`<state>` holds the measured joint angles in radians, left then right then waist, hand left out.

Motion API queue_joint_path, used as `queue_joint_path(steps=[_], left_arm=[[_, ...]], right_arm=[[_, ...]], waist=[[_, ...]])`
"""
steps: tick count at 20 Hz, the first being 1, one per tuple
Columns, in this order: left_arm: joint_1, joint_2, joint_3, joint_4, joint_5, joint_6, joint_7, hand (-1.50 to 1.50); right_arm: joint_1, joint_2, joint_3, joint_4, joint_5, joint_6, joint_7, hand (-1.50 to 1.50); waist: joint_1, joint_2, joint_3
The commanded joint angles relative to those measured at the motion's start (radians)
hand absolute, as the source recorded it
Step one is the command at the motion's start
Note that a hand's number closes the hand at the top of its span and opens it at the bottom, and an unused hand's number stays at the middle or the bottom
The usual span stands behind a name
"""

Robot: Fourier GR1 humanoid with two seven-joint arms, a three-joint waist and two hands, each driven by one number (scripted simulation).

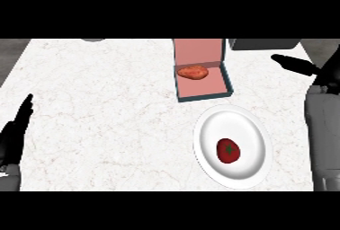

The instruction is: Pick the sweet potato from the plate and place it in the cardboard box

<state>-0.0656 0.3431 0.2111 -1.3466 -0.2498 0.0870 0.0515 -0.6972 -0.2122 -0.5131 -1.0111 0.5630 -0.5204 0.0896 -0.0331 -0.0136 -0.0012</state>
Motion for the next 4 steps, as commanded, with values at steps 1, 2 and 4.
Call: queue_joint_path(steps=[1,2,4], left_arm=[[0.039,-0.001,0.003,-0.077,0.003,-0.002,0.026,0.00],[0.001,0.019,0.019,-0.023,0.005,-0.010,0.018,0.00],[-0.013,0.011,0.013,-0.006,-0.002,-0.004,0.009,0.00]], right_arm=[[0.204,-0.044,0.005,-0.232,-0.073,0.166,0.029,-1.50],[0.247,-0.044,0.010,-0.284,-0.091,0.207,0.051,-1.50],[0.338,-0.057,0.026,-0.401,-0.108,0.285,0.086,-1.50]], waist=[[-0.001,-0.002,0.001],[-0.003,0.001,0.000],[-0.007,0.002,0.000]])
